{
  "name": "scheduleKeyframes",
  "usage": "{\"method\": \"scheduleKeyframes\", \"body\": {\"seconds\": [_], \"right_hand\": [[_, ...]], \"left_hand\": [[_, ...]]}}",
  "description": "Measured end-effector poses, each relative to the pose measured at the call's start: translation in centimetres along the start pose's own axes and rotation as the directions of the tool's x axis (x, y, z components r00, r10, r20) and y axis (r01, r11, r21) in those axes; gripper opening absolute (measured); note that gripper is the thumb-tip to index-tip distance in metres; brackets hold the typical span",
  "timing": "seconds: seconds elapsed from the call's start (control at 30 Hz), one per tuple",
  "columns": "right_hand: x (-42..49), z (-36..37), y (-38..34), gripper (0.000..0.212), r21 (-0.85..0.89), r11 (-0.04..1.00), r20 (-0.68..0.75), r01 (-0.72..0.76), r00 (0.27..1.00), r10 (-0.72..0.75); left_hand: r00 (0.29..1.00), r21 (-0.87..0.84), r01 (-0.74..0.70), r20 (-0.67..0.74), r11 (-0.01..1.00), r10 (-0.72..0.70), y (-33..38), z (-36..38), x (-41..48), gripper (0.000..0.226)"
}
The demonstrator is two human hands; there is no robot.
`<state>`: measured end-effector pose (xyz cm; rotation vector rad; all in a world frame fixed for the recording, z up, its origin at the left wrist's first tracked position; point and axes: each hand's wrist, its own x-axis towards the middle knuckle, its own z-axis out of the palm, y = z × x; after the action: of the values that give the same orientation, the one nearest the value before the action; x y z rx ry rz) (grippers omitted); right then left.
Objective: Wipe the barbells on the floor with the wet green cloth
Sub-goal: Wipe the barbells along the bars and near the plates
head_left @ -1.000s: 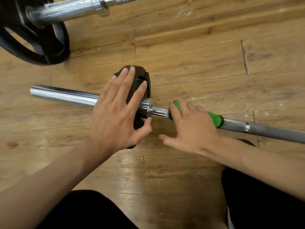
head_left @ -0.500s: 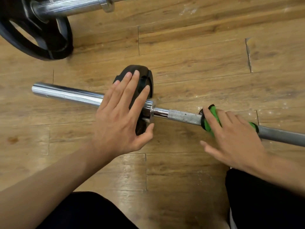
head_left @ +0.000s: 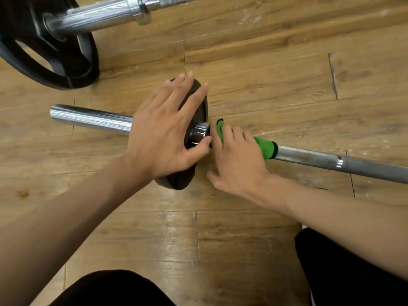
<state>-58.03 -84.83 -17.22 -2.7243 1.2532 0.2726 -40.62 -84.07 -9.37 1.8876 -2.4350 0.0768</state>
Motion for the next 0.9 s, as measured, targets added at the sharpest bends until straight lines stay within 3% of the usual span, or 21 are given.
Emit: {"method": "scheduleKeyframes", "body": {"seconds": [0.23, 0.4, 0.53, 0.7, 0.77, 0.9], "right_hand": [[-2.0, 0.8, 5.2, 0.094, 0.231, 0.973, -0.106, 0.005, 0.994, 0.021], [-3.9, 1.6, 8.3, 0.109, 0.064, 0.998, -0.095, 0.027, 0.995, -0.021], [-1.4, 1.1, 5.7, 0.12, -0.044, 0.997, -0.035, -0.067, 0.997, 0.066], [3.8, -0.5, 2.6, 0.129, -0.041, 0.996, -0.041, -0.084, 0.996, 0.082], [5.0, -0.7, 2.5, 0.126, -0.03, 0.997, -0.034, -0.073, 0.997, 0.072], [4.1, -0.4, 5.5, 0.102, -0.011, 0.999, -0.073, -0.033, 0.997, 0.032]], "left_hand": [[0.994, -0.032, 0.105, 0.0, 0.994, -0.105, -1.7, -0.1, 3.3, 0.082], [0.996, -0.027, 0.091, -0.001, 0.995, -0.092, -1.0, 0.5, 1.6, 0.091], [0.996, -0.112, 0.079, -0.032, 0.991, -0.083, -1.8, 0.7, 3.3, 0.084], [0.992, -0.144, 0.121, 0.047, 0.982, -0.116, -2.7, 0.4, 6.9, 0.082], [0.986, -0.153, 0.153, 0.091, 0.976, -0.141, -2.9, 0.2, 8.2, 0.084], [0.979, -0.155, 0.161, 0.151, 0.975, -0.138, -2.9, -0.2, 9.8, 0.087]]}}
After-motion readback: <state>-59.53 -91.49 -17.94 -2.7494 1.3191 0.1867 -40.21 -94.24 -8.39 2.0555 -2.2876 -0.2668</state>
